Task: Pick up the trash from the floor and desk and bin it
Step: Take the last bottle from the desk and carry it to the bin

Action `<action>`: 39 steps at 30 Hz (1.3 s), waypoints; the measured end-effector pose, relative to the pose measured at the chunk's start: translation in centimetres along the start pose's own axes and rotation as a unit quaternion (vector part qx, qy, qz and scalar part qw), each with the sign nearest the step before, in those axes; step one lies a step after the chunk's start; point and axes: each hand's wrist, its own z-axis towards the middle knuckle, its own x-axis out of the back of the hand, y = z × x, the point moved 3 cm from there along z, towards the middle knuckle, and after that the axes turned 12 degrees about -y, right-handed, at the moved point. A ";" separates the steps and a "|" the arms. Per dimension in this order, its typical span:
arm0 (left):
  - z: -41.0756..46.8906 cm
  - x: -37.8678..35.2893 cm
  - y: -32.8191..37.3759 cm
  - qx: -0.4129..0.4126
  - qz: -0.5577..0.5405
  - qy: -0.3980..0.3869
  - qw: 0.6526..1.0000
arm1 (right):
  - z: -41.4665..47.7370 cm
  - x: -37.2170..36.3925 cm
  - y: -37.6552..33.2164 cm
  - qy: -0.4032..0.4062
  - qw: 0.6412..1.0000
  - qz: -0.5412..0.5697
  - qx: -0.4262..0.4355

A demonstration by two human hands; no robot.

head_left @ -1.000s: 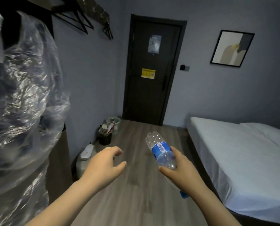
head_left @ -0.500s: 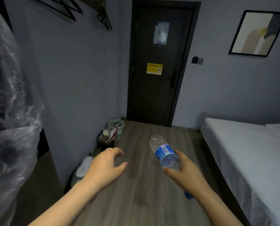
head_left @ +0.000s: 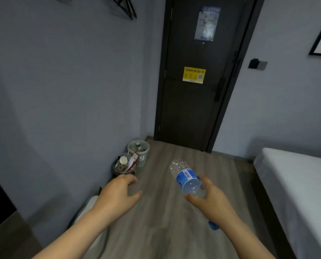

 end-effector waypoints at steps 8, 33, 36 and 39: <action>18.5 2.5 -5.6 0.011 -0.041 -0.002 0.999 | 19.2 0.9 -2.1 -0.019 0.999 0.019 -0.025; 62.6 1.4 -10.7 0.185 -0.089 0.018 0.979 | 74.5 5.5 -0.7 -0.215 0.976 0.042 -0.020; 65.8 1.1 -12.8 0.221 -0.093 0.017 0.971 | 79.9 3.9 -1.5 -0.241 0.970 0.025 -0.031; 69.3 0.8 -15.8 0.252 -0.109 0.020 0.961 | 85.2 1.8 -2.0 -0.262 0.964 0.003 -0.037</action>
